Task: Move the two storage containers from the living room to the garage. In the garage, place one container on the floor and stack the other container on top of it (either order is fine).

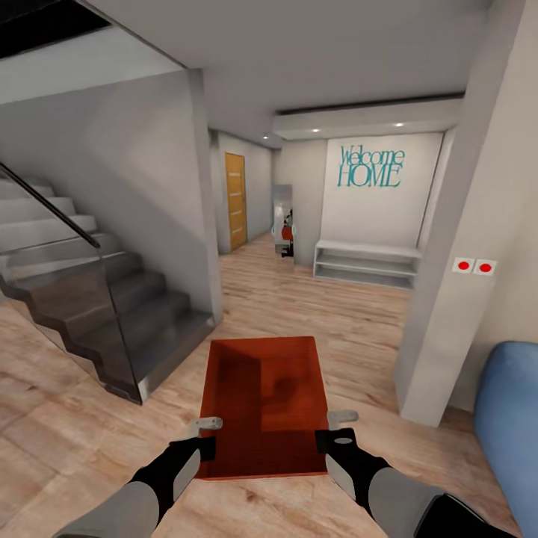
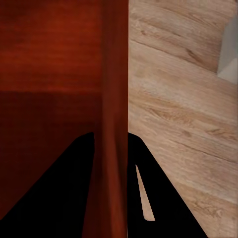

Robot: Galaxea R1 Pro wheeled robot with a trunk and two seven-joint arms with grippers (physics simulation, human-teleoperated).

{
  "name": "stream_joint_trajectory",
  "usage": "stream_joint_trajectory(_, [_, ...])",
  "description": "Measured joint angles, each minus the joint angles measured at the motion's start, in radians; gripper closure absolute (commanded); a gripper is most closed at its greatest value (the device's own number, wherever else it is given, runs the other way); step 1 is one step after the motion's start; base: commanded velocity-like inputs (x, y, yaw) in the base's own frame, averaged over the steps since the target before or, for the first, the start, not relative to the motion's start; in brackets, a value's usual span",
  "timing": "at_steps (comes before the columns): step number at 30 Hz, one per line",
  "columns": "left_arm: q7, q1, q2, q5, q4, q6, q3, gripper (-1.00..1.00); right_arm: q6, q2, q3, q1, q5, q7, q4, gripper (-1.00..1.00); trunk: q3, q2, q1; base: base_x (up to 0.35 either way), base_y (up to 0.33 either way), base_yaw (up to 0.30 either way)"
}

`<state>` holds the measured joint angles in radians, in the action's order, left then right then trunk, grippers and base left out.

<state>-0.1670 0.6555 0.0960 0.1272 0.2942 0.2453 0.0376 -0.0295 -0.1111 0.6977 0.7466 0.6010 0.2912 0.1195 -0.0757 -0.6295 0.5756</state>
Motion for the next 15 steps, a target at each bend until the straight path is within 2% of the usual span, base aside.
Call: stream_joint_trajectory(15, [0.000, 0.000, 0.000, 0.001, -0.001, -0.001, 0.000, 1.00, 0.000, 0.000, 0.000, 0.000, -0.001, 0.000, 0.000, 1.00, 0.000, 0.000, 0.000, 0.323, 0.000, 0.000])
